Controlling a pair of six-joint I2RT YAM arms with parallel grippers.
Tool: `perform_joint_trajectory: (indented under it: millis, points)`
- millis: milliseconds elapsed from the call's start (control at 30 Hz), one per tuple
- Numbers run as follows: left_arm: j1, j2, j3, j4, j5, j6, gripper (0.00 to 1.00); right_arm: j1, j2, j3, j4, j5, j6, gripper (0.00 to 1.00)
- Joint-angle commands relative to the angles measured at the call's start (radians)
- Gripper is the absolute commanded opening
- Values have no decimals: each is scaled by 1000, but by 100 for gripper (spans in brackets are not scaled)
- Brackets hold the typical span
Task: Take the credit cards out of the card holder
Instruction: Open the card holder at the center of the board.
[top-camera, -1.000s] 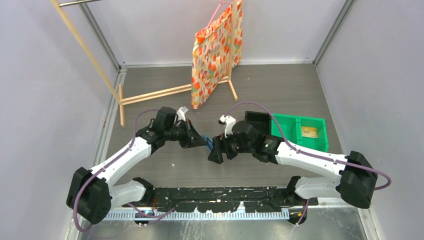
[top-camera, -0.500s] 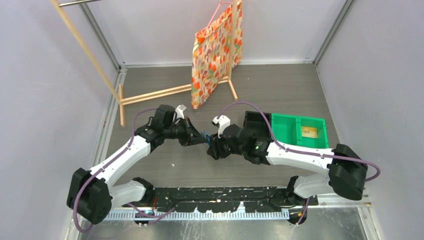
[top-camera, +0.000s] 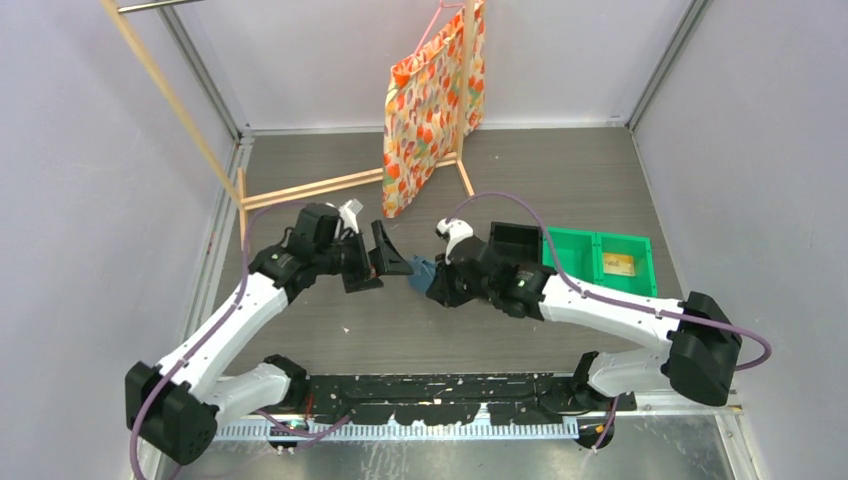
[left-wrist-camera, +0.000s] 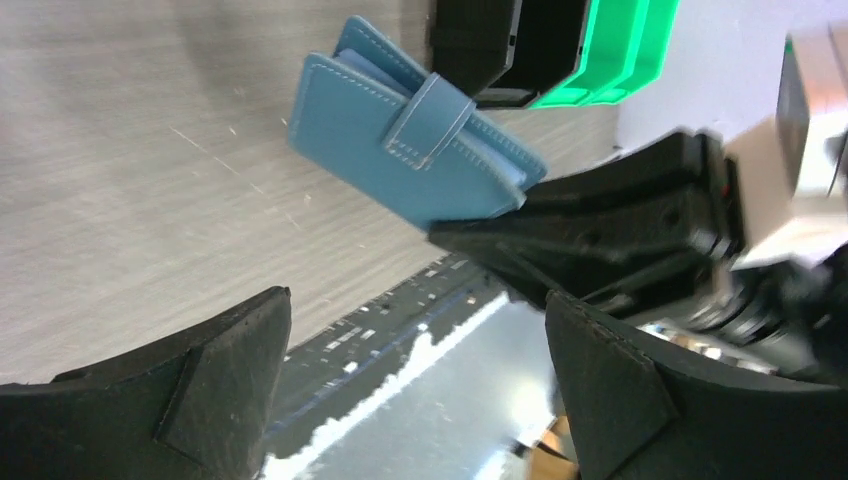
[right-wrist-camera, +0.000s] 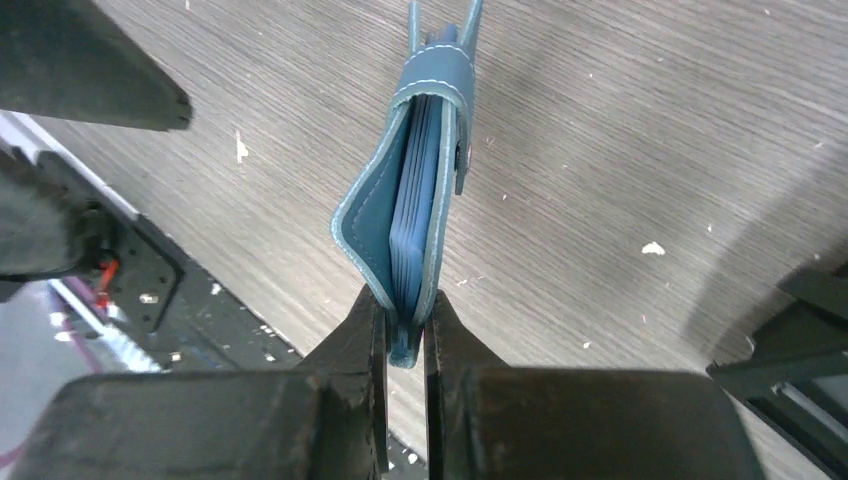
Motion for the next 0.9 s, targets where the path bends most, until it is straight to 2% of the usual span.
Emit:
perform_joint_trajectory:
  millis: [0, 100, 167, 300, 367, 433, 500, 700, 867]
  points:
    - [3, -122, 66, -135, -123, 296, 99, -105, -10, 157, -166, -201, 123, 1]
    - [-17, -245, 1, -44, -117, 417, 93, -219, 23, 195, -193, -364, 250, 1]
    - [-48, -360, -56, 15, -178, 492, 92, -267, 51, 235, -192, -474, 324, 1]
    - [-90, -577, -158, 106, -232, 649, 91, -297, 110, 293, -172, -602, 447, 1]
    - [-95, -629, -182, 127, -235, 710, 89, -297, 157, 364, -259, -630, 490, 1]
    - [-96, -646, -196, 139, -232, 759, 88, -297, 235, 468, -396, -656, 482, 1]
    - [-97, -643, -207, 140, -232, 817, 87, -297, 269, 508, -430, -698, 511, 1]
    - [-108, -604, -218, 109, -134, 985, 87, -296, 292, 425, -194, -820, 810, 1]
    - [-128, -643, -256, 152, -198, 1063, 86, -294, 290, 410, -150, -823, 896, 1]
